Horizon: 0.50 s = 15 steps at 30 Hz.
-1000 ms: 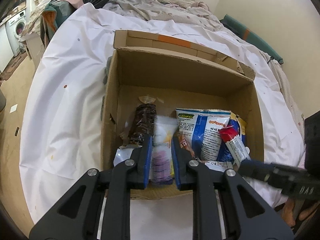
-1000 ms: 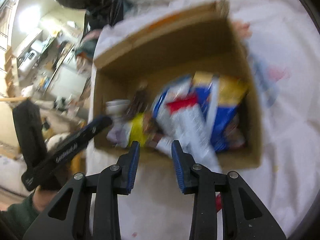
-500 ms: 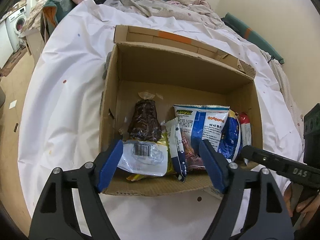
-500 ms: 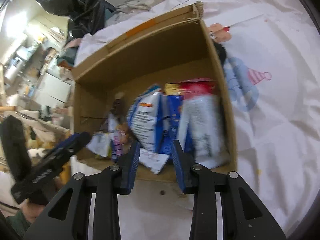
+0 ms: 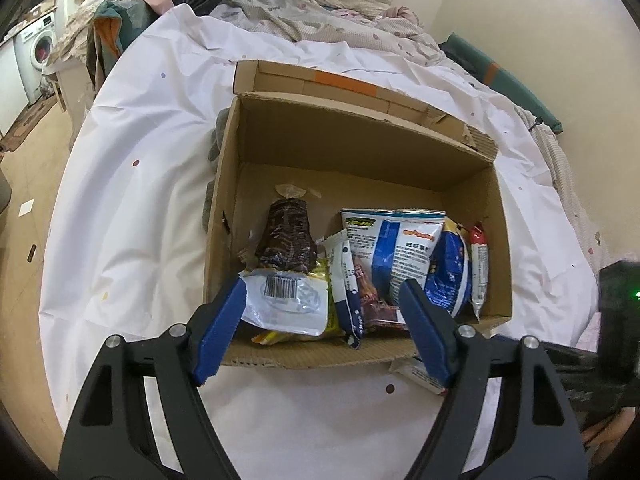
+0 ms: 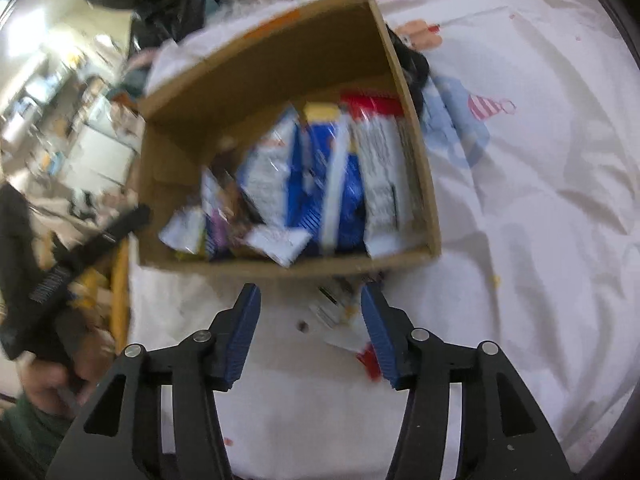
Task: Organize snacks
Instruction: 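Grasp the red-ended white bar with the left tool while the right tool grasps the pink-lettered wafer bar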
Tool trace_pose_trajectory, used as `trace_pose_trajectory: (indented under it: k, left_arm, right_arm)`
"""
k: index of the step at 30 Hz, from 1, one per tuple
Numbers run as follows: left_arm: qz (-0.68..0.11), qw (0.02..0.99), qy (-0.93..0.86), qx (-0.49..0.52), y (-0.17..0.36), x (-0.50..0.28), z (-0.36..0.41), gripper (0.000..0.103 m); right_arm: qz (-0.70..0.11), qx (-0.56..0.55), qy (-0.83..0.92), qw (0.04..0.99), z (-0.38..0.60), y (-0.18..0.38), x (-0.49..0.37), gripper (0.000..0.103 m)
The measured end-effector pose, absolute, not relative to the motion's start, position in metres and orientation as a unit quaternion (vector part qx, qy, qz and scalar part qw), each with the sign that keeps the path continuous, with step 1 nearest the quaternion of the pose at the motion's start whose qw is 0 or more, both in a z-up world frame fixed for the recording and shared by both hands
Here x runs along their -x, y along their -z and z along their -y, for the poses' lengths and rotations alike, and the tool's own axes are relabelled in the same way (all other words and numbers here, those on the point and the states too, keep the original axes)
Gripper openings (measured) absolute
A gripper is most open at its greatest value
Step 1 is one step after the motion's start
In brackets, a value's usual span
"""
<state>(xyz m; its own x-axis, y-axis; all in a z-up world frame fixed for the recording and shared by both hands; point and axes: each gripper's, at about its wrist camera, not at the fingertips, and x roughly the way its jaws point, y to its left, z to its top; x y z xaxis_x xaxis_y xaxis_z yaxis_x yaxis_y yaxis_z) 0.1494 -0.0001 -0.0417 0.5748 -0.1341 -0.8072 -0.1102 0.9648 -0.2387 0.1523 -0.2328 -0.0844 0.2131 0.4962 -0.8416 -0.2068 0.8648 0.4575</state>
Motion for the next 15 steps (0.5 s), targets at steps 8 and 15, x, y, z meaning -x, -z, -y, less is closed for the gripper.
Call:
trace_pose_trajectory:
  k: [8, 15]
  left_arm:
    - [-0.447, 0.888, 0.004, 0.11, 0.031, -0.136, 0.002, 0.076]
    - [-0.449, 0.887, -0.008, 0.111, 0.028, -0.131, -0.009, 0.076]
  right_arm:
    - [-0.655, -0.11, -0.164, 0.73, 0.23, 0.145, -0.18, 0.039]
    - [-0.664, -0.052, -0.183, 0.723, 0.211, 0.154, -0.167, 0.019]
